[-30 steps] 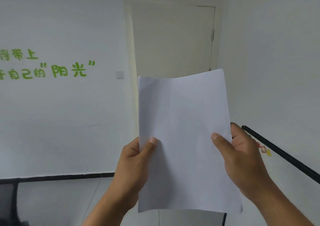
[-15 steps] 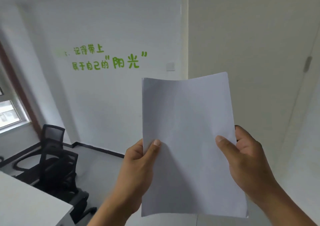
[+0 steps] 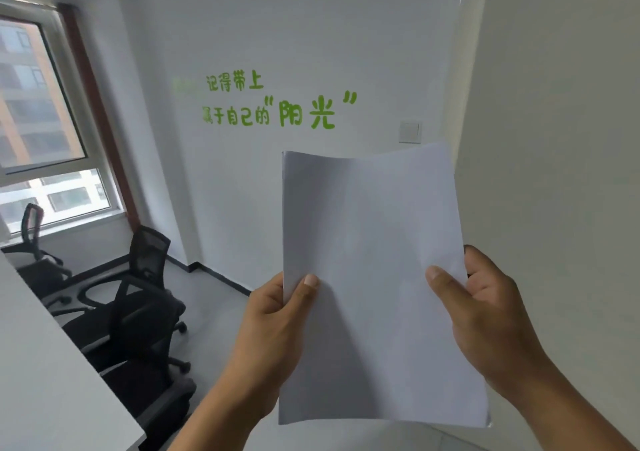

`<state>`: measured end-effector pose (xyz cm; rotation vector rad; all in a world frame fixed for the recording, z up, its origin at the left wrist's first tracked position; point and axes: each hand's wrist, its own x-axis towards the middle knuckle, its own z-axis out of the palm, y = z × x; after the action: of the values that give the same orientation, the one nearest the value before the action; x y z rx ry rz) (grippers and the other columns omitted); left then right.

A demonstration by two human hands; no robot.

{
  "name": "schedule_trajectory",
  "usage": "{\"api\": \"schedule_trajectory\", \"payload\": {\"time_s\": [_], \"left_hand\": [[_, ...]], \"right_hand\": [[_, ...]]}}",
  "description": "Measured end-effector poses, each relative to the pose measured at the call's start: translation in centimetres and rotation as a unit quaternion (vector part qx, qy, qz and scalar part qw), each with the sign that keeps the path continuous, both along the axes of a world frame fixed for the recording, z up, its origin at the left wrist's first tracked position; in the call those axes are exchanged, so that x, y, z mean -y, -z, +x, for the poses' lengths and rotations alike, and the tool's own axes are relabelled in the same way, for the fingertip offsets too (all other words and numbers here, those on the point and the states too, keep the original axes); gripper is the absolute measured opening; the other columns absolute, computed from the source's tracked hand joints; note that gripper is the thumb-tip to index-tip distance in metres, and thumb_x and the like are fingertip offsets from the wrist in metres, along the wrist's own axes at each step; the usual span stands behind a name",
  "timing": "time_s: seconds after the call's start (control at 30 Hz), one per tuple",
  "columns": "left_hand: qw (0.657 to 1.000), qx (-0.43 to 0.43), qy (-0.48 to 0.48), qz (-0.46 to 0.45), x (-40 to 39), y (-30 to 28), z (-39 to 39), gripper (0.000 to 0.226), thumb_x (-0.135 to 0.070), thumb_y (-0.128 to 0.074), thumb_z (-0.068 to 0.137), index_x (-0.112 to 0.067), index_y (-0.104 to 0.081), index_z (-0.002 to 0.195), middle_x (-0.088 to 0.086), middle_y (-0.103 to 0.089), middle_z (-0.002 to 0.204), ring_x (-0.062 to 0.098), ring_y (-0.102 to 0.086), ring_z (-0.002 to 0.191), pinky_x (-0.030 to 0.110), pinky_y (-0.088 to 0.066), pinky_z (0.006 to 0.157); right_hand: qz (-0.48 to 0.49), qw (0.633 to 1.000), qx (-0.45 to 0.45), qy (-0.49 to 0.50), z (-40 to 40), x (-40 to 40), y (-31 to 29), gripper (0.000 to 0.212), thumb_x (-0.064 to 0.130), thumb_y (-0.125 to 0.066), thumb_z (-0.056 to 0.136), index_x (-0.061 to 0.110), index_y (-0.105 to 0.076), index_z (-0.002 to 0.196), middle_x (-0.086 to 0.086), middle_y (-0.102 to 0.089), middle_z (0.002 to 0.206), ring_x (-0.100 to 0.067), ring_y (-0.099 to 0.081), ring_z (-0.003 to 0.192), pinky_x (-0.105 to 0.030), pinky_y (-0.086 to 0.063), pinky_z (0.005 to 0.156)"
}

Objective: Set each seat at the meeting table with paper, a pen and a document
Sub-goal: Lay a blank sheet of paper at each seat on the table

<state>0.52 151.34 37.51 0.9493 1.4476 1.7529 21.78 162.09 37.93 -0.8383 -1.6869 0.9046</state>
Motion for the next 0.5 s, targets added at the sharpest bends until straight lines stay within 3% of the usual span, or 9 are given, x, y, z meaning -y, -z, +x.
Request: {"api": "schedule_trajectory", "payload": {"time_s": [0.07,0.13,0.2,0.23,0.3,0.37,0.43,0.5], "left_hand": [[1.0,0.006,-0.023,0.004,-1.9,0.0,-0.8,0.029,-0.026,-0.062,0.109,-0.013,-0.078,0.087,0.013,-0.079,0.084,0.026,-0.072,0.073,0.042,-0.058,0.071],[0.999,0.014,-0.046,0.008,-4.0,0.3,-1.8,0.029,-0.024,-0.062,0.109,-0.009,-0.078,0.09,0.012,-0.08,0.083,0.023,-0.073,0.069,0.036,-0.06,0.062],[0.998,0.012,-0.067,0.004,-6.5,0.6,-3.0,0.027,-0.024,-0.061,0.109,-0.005,-0.077,0.097,0.011,-0.078,0.081,0.021,-0.071,0.067,0.031,-0.059,0.058],[0.996,0.009,-0.084,0.002,-8.2,0.9,-3.7,0.028,-0.024,-0.061,0.109,-0.001,-0.075,0.099,0.01,-0.076,0.079,0.02,-0.069,0.066,0.03,-0.058,0.057],[0.993,0.005,-0.116,-0.002,-11.3,1.2,-4.8,0.03,-0.024,-0.061,0.109,0.0,-0.072,0.096,0.007,-0.072,0.074,0.017,-0.067,0.062,0.028,-0.056,0.054],[0.99,0.006,-0.14,0.0,-14.5,1.2,-5.7,0.028,-0.023,-0.061,0.11,-0.005,-0.073,0.092,0.005,-0.072,0.071,0.015,-0.067,0.06,0.027,-0.057,0.054],[0.988,0.008,-0.156,0.001,-17.0,1.1,-6.5,0.029,-0.023,-0.061,0.11,-0.01,-0.074,0.087,0.005,-0.074,0.072,0.016,-0.069,0.062,0.029,-0.059,0.055],[0.983,0.0,-0.183,-0.007,-19.6,1.3,-7.7,0.032,-0.025,-0.062,0.109,-0.012,-0.075,0.083,0.008,-0.075,0.077,0.021,-0.071,0.067,0.037,-0.06,0.063]], "right_hand": [[-0.007,1.0,0.005,-0.013,-1.4,-2.9,0.0,0.068,0.06,-0.062,0.089,-0.001,-0.053,0.117,-0.044,-0.054,0.112,-0.066,-0.055,0.09,-0.075,-0.053,0.078],[-0.001,0.999,0.009,-0.032,-2.9,-5.9,0.3,0.068,0.06,-0.062,0.091,-0.003,-0.052,0.115,-0.043,-0.056,0.105,-0.054,-0.053,0.071,-0.062,-0.054,0.066],[0.006,0.998,0.007,-0.063,-4.6,-9.4,0.7,0.054,0.051,-0.064,0.097,-0.002,-0.054,0.107,-0.036,-0.057,0.093,-0.036,-0.045,0.066,-0.044,-0.046,0.064],[0.006,0.997,0.005,-0.08,-5.5,-11.5,1.1,0.044,0.043,-0.065,0.103,0.0,-0.055,0.104,-0.032,-0.058,0.089,-0.039,-0.046,0.066,-0.042,-0.047,0.065],[0.013,0.994,0.004,-0.11,-7.4,-15.7,1.8,0.027,0.029,-0.064,0.109,0.004,-0.06,0.103,-0.027,-0.067,0.095,-0.052,-0.059,0.08,-0.054,-0.059,0.074],[0.009,0.992,0.003,-0.129,-9.4,-20.0,2.1,0.022,0.027,-0.063,0.108,0.006,-0.061,0.102,-0.025,-0.07,0.097,-0.056,-0.062,0.092,-0.065,-0.059,0.081],[0.006,0.989,0.005,-0.145,-11.2,-23.6,2.1,0.016,0.026,-0.063,0.108,0.011,-0.064,0.102,-0.017,-0.074,0.095,-0.05,-0.067,0.09,-0.063,-0.062,0.082],[-0.001,0.985,0.012,-0.172,-13.3,-27.4,2.2,0.017,0.025,-0.063,0.109,0.01,-0.064,0.103,-0.022,-0.072,0.097,-0.054,-0.066,0.092,-0.067,-0.061,0.083]]}}
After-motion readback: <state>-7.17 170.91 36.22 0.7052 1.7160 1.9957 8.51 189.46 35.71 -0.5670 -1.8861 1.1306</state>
